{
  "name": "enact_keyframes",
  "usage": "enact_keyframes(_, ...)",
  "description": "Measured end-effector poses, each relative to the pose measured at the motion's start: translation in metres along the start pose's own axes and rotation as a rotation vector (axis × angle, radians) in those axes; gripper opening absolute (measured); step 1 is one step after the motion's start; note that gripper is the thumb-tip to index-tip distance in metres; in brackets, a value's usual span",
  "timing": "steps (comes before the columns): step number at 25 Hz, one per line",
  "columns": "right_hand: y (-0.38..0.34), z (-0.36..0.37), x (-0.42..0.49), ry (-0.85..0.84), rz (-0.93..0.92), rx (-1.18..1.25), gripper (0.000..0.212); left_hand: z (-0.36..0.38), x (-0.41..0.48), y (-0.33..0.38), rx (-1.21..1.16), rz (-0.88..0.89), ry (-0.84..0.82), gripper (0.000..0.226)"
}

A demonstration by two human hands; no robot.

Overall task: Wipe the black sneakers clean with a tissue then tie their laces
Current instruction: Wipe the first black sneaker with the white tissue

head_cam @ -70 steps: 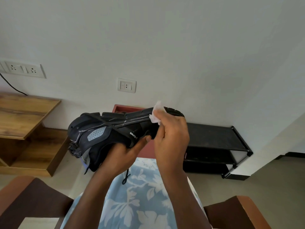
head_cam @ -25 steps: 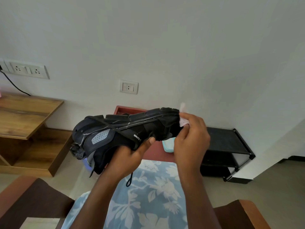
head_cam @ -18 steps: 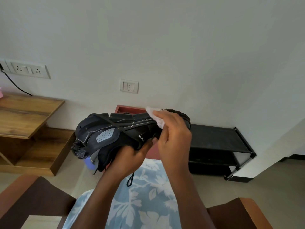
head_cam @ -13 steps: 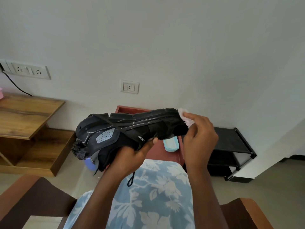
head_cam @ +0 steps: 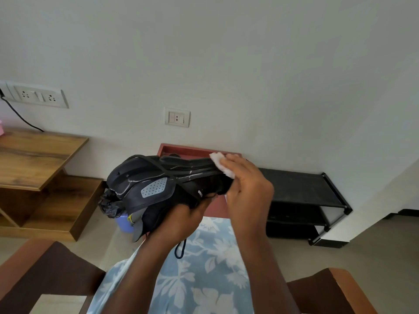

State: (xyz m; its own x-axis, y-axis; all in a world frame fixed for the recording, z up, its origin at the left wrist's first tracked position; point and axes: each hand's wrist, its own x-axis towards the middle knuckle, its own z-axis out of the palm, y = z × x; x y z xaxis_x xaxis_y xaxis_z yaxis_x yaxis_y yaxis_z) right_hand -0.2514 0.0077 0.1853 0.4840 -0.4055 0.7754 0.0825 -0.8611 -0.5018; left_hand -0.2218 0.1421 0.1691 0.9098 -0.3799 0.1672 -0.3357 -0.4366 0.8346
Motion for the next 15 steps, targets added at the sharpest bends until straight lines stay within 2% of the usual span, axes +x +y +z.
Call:
enact_keyframes(1, 0.013, -0.006, 0.004, 0.033, 0.061, -0.038, 0.045, -0.003, -0.001, 0.000, -0.054, 0.004, 0.038, 0.048)
enact_keyframes(4, 0.030, -0.014, 0.006, 0.081, 0.211, -0.054, 0.042, -0.007, 0.001, 0.001, -0.105, -0.109, -0.014, 0.040)
enact_keyframes(6, 0.020, -0.009, 0.001, 0.076, 0.182, -0.009, 0.038, -0.007, 0.000, 0.004, -0.090, -0.101, -0.061, 0.065)
enact_keyframes(7, 0.010, -0.004, -0.002, 0.060, 0.155, 0.009, 0.041, -0.005, 0.000, 0.006, -0.068, -0.087, -0.035, 0.082)
enact_keyframes(8, -0.003, 0.001, -0.005, 0.028, 0.126, 0.024, 0.045, -0.003, 0.002, 0.005, -0.042, -0.098, -0.025, 0.090)
enact_keyframes(9, -0.016, 0.005, -0.008, -0.017, 0.093, 0.041, 0.049, -0.004, 0.001, 0.006, -0.054, -0.146, -0.046, 0.083)
enact_keyframes(11, -0.037, 0.010, -0.015, -0.099, -0.007, 0.086, 0.049, -0.005, 0.000, 0.015, -0.115, -0.295, -0.132, 0.050)
enact_keyframes(13, -0.039, 0.011, -0.016, -0.128, -0.084, 0.121, 0.049, -0.005, 0.000, 0.006, -0.082, -0.264, -0.180, 0.043)
enact_keyframes(15, -0.020, 0.008, -0.010, -0.075, -0.061, 0.107, 0.050, -0.002, 0.001, 0.004, -0.094, -0.170, -0.095, 0.023)
